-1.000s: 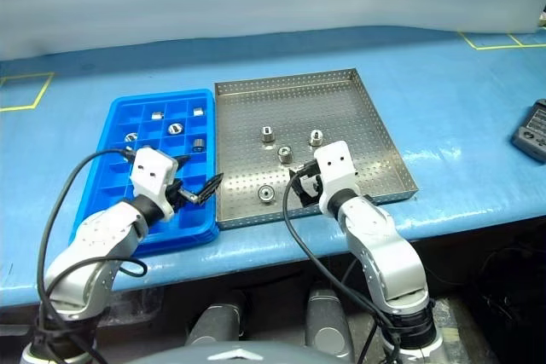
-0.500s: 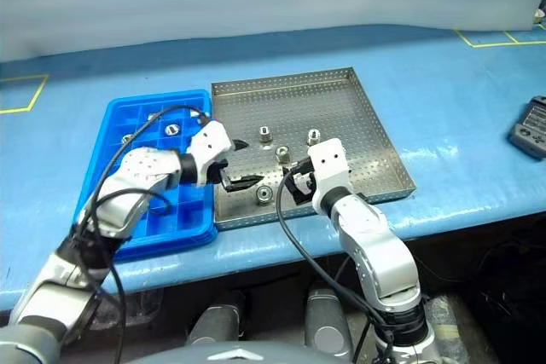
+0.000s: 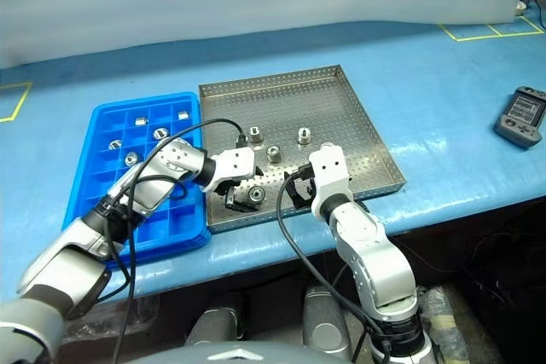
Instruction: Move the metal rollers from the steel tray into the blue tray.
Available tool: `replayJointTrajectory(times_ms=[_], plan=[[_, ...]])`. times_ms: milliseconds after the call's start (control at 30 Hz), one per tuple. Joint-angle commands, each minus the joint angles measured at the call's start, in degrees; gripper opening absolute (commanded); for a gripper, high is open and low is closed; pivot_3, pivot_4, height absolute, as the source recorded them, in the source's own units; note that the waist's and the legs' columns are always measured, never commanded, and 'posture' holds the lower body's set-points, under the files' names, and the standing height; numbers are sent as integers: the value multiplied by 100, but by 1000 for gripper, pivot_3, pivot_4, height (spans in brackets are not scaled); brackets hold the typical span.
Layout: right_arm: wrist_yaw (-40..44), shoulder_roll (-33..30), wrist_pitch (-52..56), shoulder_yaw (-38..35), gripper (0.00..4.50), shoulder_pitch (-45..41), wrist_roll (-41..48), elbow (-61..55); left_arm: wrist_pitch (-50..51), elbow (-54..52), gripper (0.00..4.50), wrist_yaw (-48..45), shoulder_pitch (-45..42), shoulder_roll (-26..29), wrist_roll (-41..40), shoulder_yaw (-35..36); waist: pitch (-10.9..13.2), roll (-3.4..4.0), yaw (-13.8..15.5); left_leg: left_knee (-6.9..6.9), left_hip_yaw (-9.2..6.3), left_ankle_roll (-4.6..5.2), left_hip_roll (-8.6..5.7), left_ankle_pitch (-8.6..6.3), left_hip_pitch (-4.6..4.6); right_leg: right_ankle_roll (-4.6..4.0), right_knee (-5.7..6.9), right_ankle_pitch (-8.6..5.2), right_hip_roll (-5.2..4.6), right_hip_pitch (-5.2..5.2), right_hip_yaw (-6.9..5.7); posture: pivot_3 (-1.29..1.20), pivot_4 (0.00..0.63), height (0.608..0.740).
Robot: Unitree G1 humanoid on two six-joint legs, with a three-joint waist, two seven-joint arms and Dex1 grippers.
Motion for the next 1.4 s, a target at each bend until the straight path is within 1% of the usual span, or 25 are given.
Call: replayJointTrajectory(times_ms=[33,133,267,300,367,467,533,600,633,767,900,1033,1133,1300,1400], plan=[[-35,38,-149,-28,4500,-39,-19,-252,-207,87,4113,-28,-58,-54,331,-91,0,0,-3,1,0,0,0,0,1,0,2,0,0,0,0,-206,150,740],[-37,47,-165,-30,4500,-58,-22,-223,-268,-11,3251,-177,17,-8,509,-166,0,0,-9,4,1,0,0,0,0,2,4,1,0,0,2,-206,150,740],[-30,64,-180,-36,4500,-128,-16,-148,-168,-254,1898,-121,142,-46,360,143,0,0,-14,7,2,1,0,0,1,3,7,2,0,1,3,-171,150,740],[-15,60,-182,-23,4500,-150,-13,-128,-119,-310,1802,-90,171,-45,319,227,0,0,-13,7,2,1,0,0,2,3,9,2,0,0,4,-162,150,740],[27,52,-186,30,4500,-219,-9,-61,-5,-464,1803,100,269,-44,229,481,0,0,-5,7,5,1,0,0,1,3,15,1,0,-6,8,-147,150,740],[93,70,-194,127,4500,-359,12,40,549,-1019,1803,744,567,-174,-133,1305,1,-2,20,10,13,1,0,0,-4,1,38,1,0,-23,19,-110,150,740],[86,151,-254,157,4500,-493,18,140,971,-1476,1803,1502,903,-335,-241,2015,1,-2,44,12,19,1,0,1,-3,0,52,0,1,-33,27,-87,150,740],[124,240,-369,265,4500,-685,5,300,1452,-2082,1803,2546,1388,-610,-156,2843,0,-1,32,13,25,1,1,1,1,0,56,0,2,-35,33,-60,150,740],[169,265,-432,344,4500,-766,-4,375,1681,-2401,1803,2949,1613,-749,-94,3142,0,-1,42,13,30,1,2,1,7,1,57,0,2,-35,39,-53,150,740],[714,7,-1028,915,4500,-1045,-75,519,2317,-3343,1803,4027,2351,-1095,87,3908,1,-1,123,14,32,0,4,2,8,1,62,1,9,-35,43,-14,150,740],[949,60,-1714,1283,4500,-1164,-184,716,2418,-3857,1803,5131,2898,-1595,253,4609,-1,-6,314,19,32,-1,3,2,7,3,59,2,9,-34,44,36,150,740],[1103,137,-1905,1468,4500,-1234,-210,900,2261,-3662,1803,5775,3090,-1745,330,5007,-7,-18,509,26,30,-4,2,4,8,2,61,3,10,-30,43,61,150,740],[1154,180,-1973,1544,4500,-1251,-241,943,2173,-3377,1803,6086,3106,-1738,361,5120,-10,-22,626,36,29,-6,0,5,7,1,60,4,10,-25,42,66,150,740],[1165,219,-1972,1616,4500,-1188,-297,906,2072,-2835,1803,6391,3026,-1755,250,5346,-15,-32,658,38,29,-7,0,5,8,-2,61,4,10,-24,42,50,150,740],[1136,243,-1940,1627,4500,-1138,-326,869,2045,-2567,1803,6366,3001,-1704,158,5314,-16,-35,653,37,29,-8,0,5,6,-2,59,4,10,-26,42,45,150,740]])
